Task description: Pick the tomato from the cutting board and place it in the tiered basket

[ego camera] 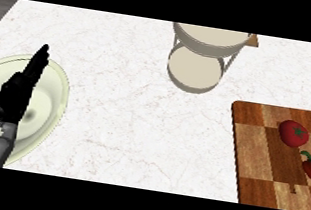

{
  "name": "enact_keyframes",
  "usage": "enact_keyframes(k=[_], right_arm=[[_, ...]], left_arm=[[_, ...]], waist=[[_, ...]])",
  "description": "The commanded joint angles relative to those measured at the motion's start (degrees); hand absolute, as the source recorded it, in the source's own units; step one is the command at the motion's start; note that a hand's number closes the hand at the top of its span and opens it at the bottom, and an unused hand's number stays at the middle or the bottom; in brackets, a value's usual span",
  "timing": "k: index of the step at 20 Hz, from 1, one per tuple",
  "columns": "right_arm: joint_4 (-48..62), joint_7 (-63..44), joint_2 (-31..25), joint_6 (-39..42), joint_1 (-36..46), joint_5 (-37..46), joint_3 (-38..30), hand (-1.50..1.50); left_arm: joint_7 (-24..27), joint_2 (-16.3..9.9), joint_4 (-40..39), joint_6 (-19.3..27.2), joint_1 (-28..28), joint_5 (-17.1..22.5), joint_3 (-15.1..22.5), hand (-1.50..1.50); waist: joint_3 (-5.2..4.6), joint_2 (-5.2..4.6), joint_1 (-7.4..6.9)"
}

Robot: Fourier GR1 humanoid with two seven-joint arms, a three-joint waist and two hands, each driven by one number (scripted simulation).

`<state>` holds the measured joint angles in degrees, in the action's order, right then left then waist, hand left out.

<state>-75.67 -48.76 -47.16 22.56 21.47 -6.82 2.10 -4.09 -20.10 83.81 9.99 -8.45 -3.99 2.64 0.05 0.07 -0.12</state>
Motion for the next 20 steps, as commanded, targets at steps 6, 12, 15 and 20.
enact_keyframes(k=[6,12,15,20], right_arm=[[-0.96,3.1,2.69,1.3,-2.51,10.65,0.15,-1.5],[-5.74,-0.01,7.22,1.44,-3.08,15.25,-0.43,-1.5],[-4.79,2.99,5.78,3.91,-5.26,15.77,-4.17,-1.5],[-2.71,0.33,11.95,3.0,-2.59,19.56,-3.34,-1.5]], left_arm=[[3.99,1.15,-3.04,-1.5,1.21,-2.01,-2.56,0.0],[-0.24,2.34,-2.46,-3.46,-2.45,-2.41,-3.91,0.0],[-0.21,4.58,-0.82,-1.94,-0.24,-4.46,-2.88,0.0],[-0.64,4.24,2.14,-3.41,1.35,-5.2,-4.29,0.0]], waist=[[-0.05,-0.12,0.02],[-0.06,-0.08,0.16],[-0.05,-0.05,0.19],[-0.04,-0.06,-0.11]])
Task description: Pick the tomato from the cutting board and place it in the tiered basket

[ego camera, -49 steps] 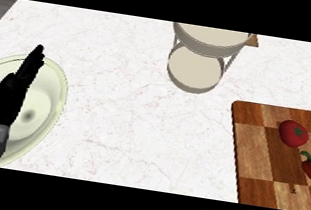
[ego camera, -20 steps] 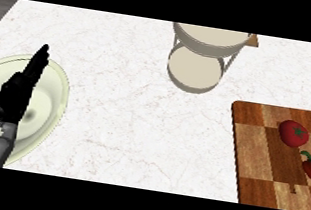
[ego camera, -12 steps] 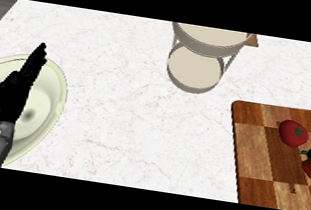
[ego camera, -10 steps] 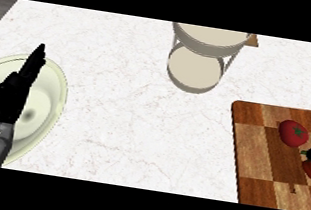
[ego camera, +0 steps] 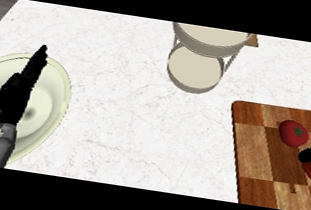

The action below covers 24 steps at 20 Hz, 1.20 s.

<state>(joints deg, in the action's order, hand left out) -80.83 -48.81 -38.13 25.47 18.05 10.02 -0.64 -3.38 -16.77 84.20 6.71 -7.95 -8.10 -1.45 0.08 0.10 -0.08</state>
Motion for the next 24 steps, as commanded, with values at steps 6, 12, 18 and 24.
enact_keyframes(k=[6,12,18,24], right_arm=[[3.85,2.82,6.14,-1.05,-1.65,6.82,-0.36,-1.5],[8.61,7.84,5.56,1.89,-0.67,9.48,-2.74,-1.5],[14.33,9.8,8.75,1.89,2.98,12.0,-3.6,-1.5],[12.18,8.83,11.97,2.43,0.03,12.05,-3.94,-1.5]], left_arm=[[-1.41,2.52,-0.31,-0.83,-1.28,-1.95,-0.51,0.0],[-0.07,3.79,0.82,-0.24,1.2,-4.35,-0.69,0.0],[0.78,0.85,-2.11,-4.86,-1.51,-1.6,-5.2,0.0],[-1.48,2.75,2.67,-4.18,1.73,-3.7,-3.77,0.0]], waist=[[-0.08,-0.12,0.09],[-0.07,-0.12,-0.16],[-0.07,-0.14,-0.18],[-0.08,-0.06,0.01]])
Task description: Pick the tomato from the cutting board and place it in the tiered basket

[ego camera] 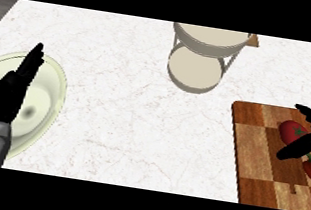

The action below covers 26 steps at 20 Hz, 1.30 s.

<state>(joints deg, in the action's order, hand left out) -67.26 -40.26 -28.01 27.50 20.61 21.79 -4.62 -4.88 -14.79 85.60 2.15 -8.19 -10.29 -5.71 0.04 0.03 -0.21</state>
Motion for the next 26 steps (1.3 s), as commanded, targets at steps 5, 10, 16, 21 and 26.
enact_keyframes(k=[5,10,16,21,26], right_arm=[[3.59,5.73,2.38,5.04,1.57,2.8,5.78,1.5],[1.37,10.55,0.39,3.07,-0.8,6.64,4.59,1.5],[-4.92,3.75,2.31,3.93,-1.17,0.02,-2.09,1.5],[-7.9,-9.04,20.88,-11.65,11.17,10.29,9.6,1.5],[-6.16,-17.89,27.63,-22.22,22.84,19.04,16.64,1.5]], left_arm=[[3.12,-0.49,-2.16,-1.65,0.1,1.0,-1.46,0.0],[3.66,0.18,-7.15,-0.5,-4.74,-0.42,-2.41,0.0],[0.48,1.48,-0.37,0.2,0.05,-2.07,-0.45,0.0],[1.56,1.81,-2.33,-0.68,-2.51,-2.45,1.07,0.0],[1.59,2.98,-1.87,-2.79,-4.63,-2.52,4.22,0.0]], waist=[[-0.03,-0.18,-0.4],[-0.05,-0.06,0.26],[-0.06,0.1,0.45],[-0.28,-0.27,-3.34],[-0.52,-0.87,-9.2]])
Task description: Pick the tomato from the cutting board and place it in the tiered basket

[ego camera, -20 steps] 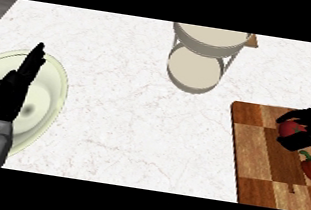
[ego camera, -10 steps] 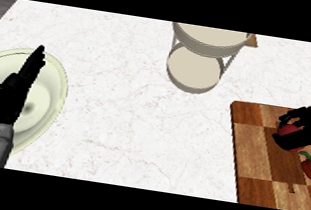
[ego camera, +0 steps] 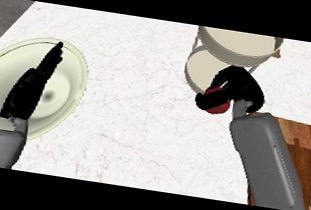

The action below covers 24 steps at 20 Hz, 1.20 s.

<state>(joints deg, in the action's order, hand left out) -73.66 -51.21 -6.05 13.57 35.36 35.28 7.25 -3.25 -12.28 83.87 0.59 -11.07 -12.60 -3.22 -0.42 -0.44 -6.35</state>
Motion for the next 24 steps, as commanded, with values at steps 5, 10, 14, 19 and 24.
enact_keyframes(k=[5,10,14,19,24], right_arm=[[2.27,-13.76,5.95,-21.87,18.35,14.25,8.0,1.5],[7.13,-20.65,6.03,-27.9,29.28,24.46,11.28,1.5],[13.43,-25.55,6.04,-28.82,36.57,29.46,12.48,1.5],[22.47,-29.38,6.03,-22.6,47.12,30.91,12.18,1.5],[29.08,-27.16,6.02,-26.57,52.29,25.95,8.21,1.5]], left_arm=[[-0.4,0.63,-0.98,-1.33,-2.26,-0.51,2.1,0.0],[-1.26,0.89,-2.05,-0.68,-4.36,-0.85,1.81,0.0],[-1.59,1.0,-2.12,-0.54,-4.59,-0.22,1.08,0.0],[0.23,0.59,-3.46,0.32,-3.53,-1.36,0.93,0.0],[-1.68,0.53,-2.63,0.46,-4.11,-1.13,0.44,0.0]], waist=[[-0.05,-0.08,-3.48],[-0.08,-0.19,-2.34],[-0.03,-0.31,-1.75],[-0.05,-0.4,-1.05],[0.16,-0.61,-0.15]])
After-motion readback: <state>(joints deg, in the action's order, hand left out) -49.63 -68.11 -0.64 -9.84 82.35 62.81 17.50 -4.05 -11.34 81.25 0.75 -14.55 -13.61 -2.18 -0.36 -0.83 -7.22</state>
